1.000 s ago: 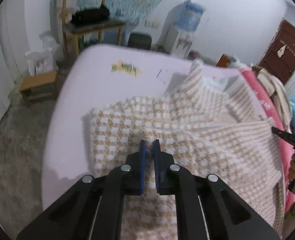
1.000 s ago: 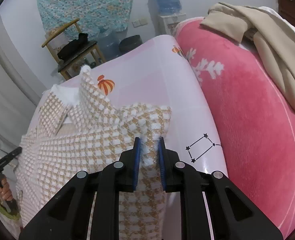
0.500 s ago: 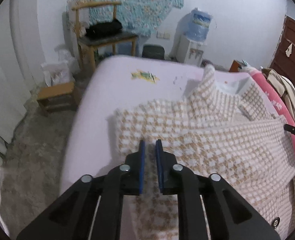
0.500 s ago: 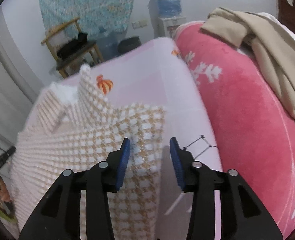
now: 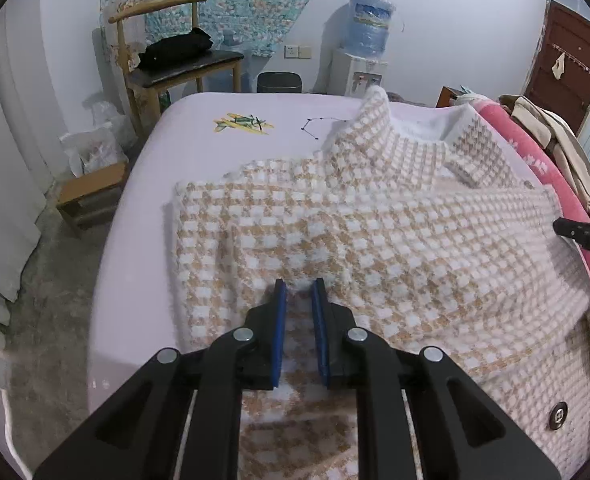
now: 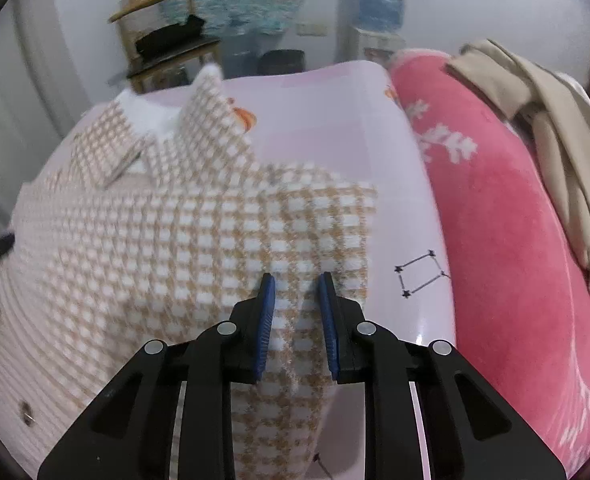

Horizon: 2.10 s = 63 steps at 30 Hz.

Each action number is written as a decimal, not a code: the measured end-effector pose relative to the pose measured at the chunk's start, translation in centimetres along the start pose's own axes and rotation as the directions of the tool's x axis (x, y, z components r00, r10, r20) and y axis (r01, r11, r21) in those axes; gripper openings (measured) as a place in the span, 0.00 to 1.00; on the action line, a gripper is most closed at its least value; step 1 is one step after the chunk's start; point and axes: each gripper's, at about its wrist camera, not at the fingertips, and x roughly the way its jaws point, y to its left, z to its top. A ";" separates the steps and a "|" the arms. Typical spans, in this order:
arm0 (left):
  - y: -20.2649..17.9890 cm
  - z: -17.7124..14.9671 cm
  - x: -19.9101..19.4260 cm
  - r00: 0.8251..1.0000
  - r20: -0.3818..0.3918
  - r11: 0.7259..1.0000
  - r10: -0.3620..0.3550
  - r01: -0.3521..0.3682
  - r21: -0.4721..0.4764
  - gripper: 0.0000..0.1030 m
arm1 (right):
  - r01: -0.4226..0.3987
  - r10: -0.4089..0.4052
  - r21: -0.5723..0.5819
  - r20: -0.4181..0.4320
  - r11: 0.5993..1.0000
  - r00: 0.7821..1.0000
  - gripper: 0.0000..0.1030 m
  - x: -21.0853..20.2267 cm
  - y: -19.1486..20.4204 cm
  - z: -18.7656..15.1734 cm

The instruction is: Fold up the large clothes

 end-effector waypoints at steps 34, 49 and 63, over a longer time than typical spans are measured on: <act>-5.6 -10.2 -14.9 1.000 0.008 0.985 0.017 -0.018 0.170 0.74 | -0.082 0.093 -0.155 0.068 0.984 0.993 0.73 -15.2 13.2 -15.4; -9.0 -24.5 -15.8 0.992 -0.056 0.984 0.117 -0.108 0.143 0.92 | -0.009 0.009 0.021 -0.025 1.000 1.000 0.83 -16.2 14.1 -29.3; -6.9 -25.2 -15.4 0.997 -0.068 0.999 0.042 -0.041 0.024 0.96 | -0.014 0.014 0.094 -0.004 0.995 1.000 0.92 -15.7 13.4 -30.4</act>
